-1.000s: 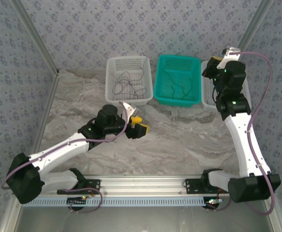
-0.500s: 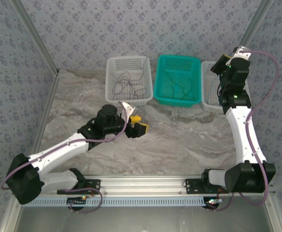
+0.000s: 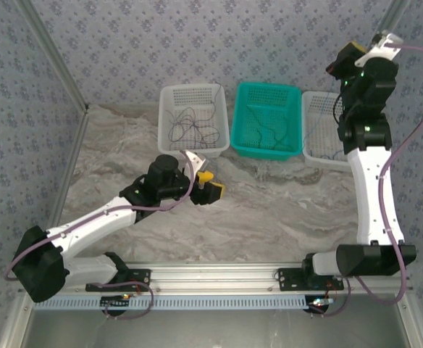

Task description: Untangle the cables

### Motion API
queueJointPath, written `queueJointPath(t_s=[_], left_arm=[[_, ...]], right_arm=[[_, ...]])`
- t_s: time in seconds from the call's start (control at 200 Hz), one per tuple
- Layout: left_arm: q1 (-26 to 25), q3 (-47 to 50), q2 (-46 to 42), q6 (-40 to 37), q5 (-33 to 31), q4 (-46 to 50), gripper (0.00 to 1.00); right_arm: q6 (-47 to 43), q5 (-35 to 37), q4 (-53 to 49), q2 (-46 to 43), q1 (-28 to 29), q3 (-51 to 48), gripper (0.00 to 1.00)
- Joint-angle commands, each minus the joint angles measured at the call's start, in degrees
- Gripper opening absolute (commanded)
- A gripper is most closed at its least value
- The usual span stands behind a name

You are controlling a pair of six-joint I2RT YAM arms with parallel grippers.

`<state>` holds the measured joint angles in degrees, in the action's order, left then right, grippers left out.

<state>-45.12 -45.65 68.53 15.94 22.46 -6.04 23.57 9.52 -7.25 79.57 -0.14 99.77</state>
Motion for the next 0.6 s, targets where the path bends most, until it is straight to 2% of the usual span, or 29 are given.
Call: queueJointPath(t_s=[0.0, 0.2, 0.33, 0.425, 0.54, 0.6], left_arm=[[-0.41, -1.99, 0.03, -1.57, -0.57, -0.64, 0.73], [-0.33, -0.49, -0.81, -1.18, -1.17, -1.68, 0.73], [-0.34, 0.11, -0.95, -1.27, -1.89, -1.73, 0.74], [-0.4, 0.61, -0.86, -0.84, -2.08, -2.63, 0.74], [-0.39, 0.62, -0.42, -0.4, -1.99, -3.17, 0.74], [-0.37, 0.72, -0.08, -0.32, -2.0, -3.91, 0.74]], right_arm=[[2.72, 2.63, -5.2, 5.5, -1.64, 6.68, 0.0], [5.37, 2.14, -9.3, 12.81, -4.87, 15.69, 0.0], [11.9, -10.51, -10.92, 15.87, -7.57, 21.24, 0.0], [16.73, -15.66, -11.06, 15.2, -7.4, 22.97, 0.0], [23.54, -25.81, -11.04, 11.89, -6.87, 21.6, 0.0], [24.16, -29.19, -11.89, 8.33, -5.06, 16.93, 0.0]])
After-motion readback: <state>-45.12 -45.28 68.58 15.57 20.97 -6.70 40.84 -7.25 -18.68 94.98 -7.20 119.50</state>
